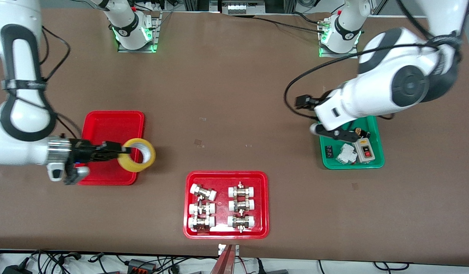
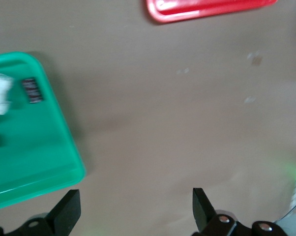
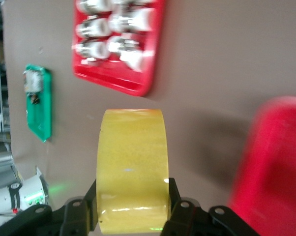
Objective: Left arm passes tape to right arm into tray
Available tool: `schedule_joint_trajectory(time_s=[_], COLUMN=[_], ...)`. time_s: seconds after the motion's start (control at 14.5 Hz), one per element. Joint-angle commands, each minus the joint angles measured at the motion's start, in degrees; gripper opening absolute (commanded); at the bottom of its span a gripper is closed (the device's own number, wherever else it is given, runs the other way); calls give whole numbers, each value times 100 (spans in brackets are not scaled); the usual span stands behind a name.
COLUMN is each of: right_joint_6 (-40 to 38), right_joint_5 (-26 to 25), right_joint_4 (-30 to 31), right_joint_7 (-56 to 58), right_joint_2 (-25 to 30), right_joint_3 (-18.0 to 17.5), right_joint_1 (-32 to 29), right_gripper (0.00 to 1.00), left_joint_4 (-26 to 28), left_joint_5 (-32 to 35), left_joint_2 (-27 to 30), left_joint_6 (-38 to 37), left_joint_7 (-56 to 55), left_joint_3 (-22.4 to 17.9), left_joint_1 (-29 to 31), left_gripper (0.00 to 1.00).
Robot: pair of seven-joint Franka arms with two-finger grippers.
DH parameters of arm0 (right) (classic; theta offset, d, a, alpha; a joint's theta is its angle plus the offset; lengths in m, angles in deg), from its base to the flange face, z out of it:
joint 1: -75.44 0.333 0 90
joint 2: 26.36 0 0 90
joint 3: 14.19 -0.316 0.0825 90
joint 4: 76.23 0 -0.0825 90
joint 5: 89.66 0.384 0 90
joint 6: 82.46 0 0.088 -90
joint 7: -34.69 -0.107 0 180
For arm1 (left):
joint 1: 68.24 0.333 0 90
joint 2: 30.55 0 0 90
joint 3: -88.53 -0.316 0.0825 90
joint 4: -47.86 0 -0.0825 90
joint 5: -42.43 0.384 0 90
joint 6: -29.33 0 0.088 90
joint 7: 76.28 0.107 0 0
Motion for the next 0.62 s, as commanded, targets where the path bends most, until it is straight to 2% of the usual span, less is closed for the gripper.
schedule_joint_trajectory(time_s=[0.0,0.07,0.28,0.41,0.55], right_joint_6=[-90,-300,-643,-750,-706], right_joint_5=[-31,-39,-65,-74,-74], right_joint_4=[458,511,529,591,582], right_joint_7=[28,46,99,143,405], right_joint_2=[-1,-36,-256,-362,-423], right_joint_3=[-129,-129,-129,-129,-129], right_joint_1=[-612,-815,-1150,-1273,-1309], right_gripper=[32,32,32,34,34], left_joint_4=[-157,-157,-61,150,675], left_joint_5=[169,309,1581,1646,1603], left_joint_2=[65,135,425,644,1118], left_joint_6=[-627,-759,-1270,-1288,-887], left_joint_7=[1115,1292,2047,2059,2041], left_joint_3=[21,39,170,171,-109], left_joint_1=[583,681,656,709,648], left_gripper=[100,100,100,100,100])
